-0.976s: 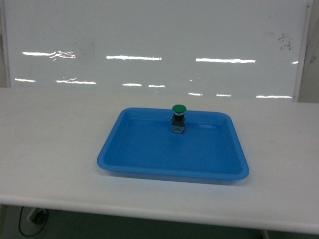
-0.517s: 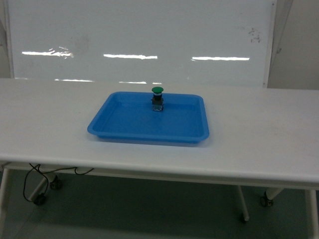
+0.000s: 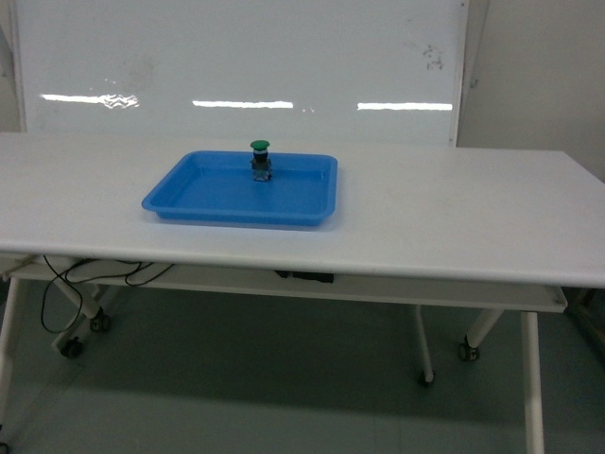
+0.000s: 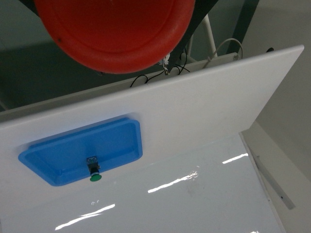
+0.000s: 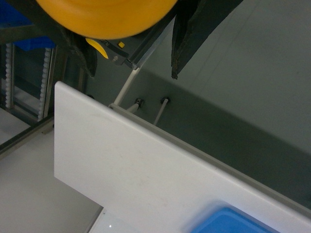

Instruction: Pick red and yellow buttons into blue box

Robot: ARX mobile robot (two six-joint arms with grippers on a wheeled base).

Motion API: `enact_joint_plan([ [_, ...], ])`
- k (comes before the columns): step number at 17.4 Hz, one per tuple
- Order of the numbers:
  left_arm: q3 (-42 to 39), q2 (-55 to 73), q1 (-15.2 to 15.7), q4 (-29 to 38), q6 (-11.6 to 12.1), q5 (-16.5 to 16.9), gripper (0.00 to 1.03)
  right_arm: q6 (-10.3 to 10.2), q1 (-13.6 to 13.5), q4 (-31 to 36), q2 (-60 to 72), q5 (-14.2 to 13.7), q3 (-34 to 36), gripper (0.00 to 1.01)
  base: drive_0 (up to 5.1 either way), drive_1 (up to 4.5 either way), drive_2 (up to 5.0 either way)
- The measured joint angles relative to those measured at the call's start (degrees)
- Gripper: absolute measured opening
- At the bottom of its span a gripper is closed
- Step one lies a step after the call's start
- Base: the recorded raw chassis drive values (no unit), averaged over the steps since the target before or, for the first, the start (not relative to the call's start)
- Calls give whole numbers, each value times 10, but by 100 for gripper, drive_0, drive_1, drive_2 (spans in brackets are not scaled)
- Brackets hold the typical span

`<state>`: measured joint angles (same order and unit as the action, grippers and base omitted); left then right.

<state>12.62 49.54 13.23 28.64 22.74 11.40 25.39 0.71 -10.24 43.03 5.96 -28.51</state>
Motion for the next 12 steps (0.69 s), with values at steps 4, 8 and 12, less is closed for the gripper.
enact_joint_plan([
  [4,0,-1,0,1,0,0,26,0,0,1,0,0,0,40,360,-475,131],
  [8,0,0,0,1,0,0,26,0,0,0,0,0,0,40,359,-478,134],
  [12,-1,-2,0,0,0,2,26,0,0,-1,-2,-1,0,40,0,0,0],
])
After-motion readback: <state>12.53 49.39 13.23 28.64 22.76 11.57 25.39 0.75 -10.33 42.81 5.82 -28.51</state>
